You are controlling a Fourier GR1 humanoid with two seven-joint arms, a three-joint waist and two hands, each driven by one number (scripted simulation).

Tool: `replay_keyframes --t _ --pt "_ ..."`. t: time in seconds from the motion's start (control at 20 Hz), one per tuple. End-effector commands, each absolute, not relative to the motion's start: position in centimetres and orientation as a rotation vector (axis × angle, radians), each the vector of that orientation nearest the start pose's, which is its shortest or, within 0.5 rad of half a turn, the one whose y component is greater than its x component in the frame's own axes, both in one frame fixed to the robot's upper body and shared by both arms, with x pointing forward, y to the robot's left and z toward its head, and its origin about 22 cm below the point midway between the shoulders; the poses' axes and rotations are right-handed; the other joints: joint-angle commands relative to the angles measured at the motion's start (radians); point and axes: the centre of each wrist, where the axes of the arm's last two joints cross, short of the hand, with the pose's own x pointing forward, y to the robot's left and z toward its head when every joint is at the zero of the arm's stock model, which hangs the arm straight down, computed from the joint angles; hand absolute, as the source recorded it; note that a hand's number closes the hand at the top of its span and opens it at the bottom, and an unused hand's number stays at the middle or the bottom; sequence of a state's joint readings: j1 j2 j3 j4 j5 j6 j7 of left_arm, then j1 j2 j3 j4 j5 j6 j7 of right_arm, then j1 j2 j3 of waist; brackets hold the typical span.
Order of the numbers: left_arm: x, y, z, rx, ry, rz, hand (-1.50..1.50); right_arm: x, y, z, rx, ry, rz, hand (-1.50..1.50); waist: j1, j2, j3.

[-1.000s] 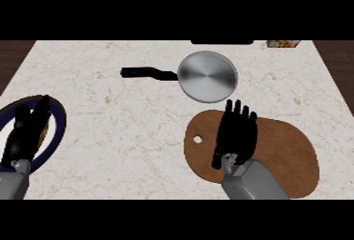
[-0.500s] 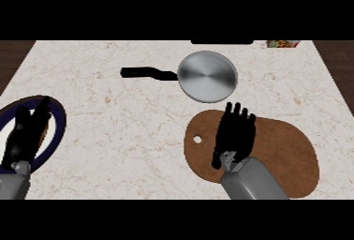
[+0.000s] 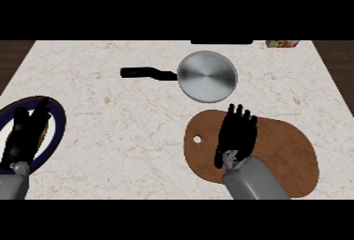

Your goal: Pick the bell pepper from the cutting board and place it in the pan

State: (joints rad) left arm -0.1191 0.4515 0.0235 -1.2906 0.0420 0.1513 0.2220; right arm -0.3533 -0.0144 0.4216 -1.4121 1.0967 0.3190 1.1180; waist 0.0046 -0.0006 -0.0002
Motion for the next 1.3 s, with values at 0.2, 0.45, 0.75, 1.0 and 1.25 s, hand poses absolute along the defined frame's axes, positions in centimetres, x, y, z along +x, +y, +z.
replay_keyframes --t 0.2,0.45,0.75,1.0,1.25 --pt "27.9 33.2 1.8 0.495 -1.216 -0.091 0.0 29.0 -8.7 3.0 -1.155 -0.447 0.898 -1.5 0.006 0.001 0.0" --pt "25.6 35.8 1.0 0.502 -1.197 -0.093 0.0 29.4 -9.3 1.6 -1.226 -0.48 1.017 1.5 0.004 0.0 0.0" --pt "27.2 35.4 1.4 0.501 -1.194 -0.088 0.0 28.0 -11.2 2.6 -1.299 -0.493 1.01 1.5 -0.01 -0.001 0.0" --pt "26.6 35.6 1.7 0.48 -1.191 -0.106 0.0 27.8 -10.4 2.7 -1.247 -0.431 0.82 1.5 -0.003 -0.003 0.0" --pt "26.0 35.7 0.4 0.513 -1.168 -0.067 0.0 24.1 -12.4 1.4 -1.129 -0.385 0.474 1.5 -0.037 -0.013 0.002"
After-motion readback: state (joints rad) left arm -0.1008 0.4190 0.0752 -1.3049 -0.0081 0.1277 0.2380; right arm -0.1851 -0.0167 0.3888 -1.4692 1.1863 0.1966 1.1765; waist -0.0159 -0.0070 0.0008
